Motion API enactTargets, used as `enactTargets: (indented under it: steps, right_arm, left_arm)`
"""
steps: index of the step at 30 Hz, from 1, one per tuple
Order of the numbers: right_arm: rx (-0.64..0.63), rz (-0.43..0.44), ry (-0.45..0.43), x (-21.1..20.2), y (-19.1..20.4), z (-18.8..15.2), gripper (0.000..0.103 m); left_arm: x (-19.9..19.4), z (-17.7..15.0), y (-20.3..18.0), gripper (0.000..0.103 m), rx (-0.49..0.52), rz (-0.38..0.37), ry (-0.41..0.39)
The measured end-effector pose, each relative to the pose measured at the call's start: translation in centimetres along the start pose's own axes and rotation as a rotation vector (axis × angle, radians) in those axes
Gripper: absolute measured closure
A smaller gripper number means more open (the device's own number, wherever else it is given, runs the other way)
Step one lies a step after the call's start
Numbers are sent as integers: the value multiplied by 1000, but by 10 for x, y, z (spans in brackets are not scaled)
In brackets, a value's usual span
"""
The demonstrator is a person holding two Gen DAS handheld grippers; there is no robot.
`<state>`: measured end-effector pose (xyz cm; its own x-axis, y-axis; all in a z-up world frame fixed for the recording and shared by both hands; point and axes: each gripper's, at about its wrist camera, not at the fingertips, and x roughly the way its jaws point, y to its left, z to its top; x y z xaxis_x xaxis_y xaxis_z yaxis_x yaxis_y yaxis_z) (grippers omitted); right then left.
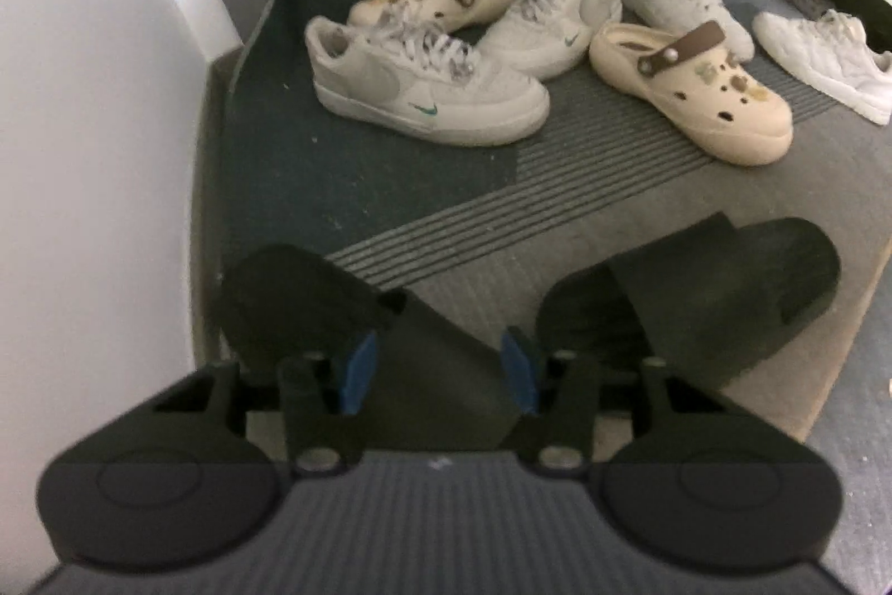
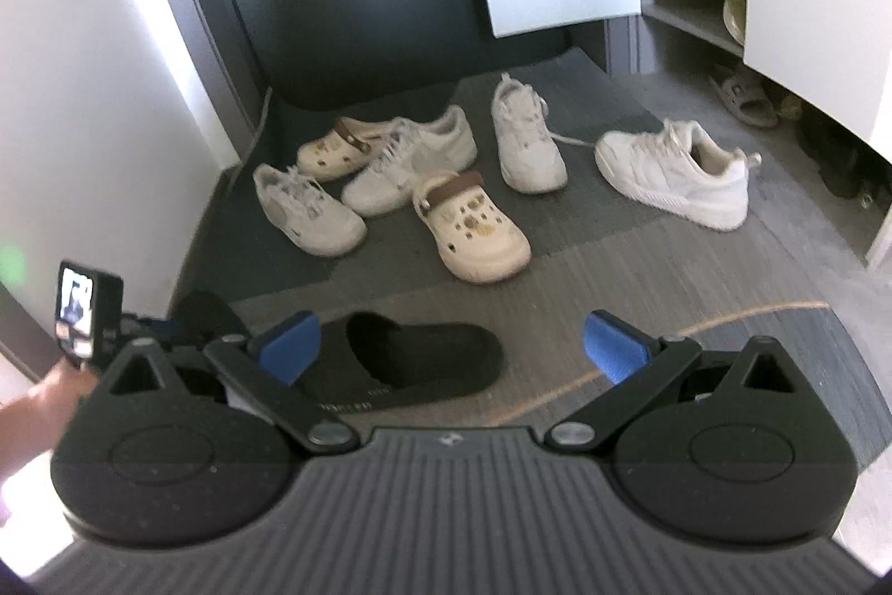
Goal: Organize scattered shoes
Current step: 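Lower the left gripper onto a black slide sandal and close it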
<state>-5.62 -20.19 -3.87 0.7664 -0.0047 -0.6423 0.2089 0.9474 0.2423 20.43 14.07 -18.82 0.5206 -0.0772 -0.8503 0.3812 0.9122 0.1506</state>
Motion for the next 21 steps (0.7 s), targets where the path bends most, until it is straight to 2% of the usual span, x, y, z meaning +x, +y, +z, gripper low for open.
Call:
enactTargets:
  steps: [5,6,9,12,16,21]
  right_arm:
    - [35,-26,54,19,-7,-10,0]
    - [37,-26,61,23,-7,-12,0]
    - [29,-28,80,34,-5,-15,0]
    - [48,-12,101,45,-3,-16,0]
    - [76,12,129,55,0,-18,0]
    - [95,36,149,60,1,-19,0]
  left_arm:
    - [37,5,17,48,29,-37,58]
    - [42,7,19,46,33,-42,66]
    - [55,12,31,45,32,-107,99]
    - [63,19,41,41,48,-159,151]
    - [70,28,42,41,88,-215,229]
    - [74,19,32,43,123,-270,269]
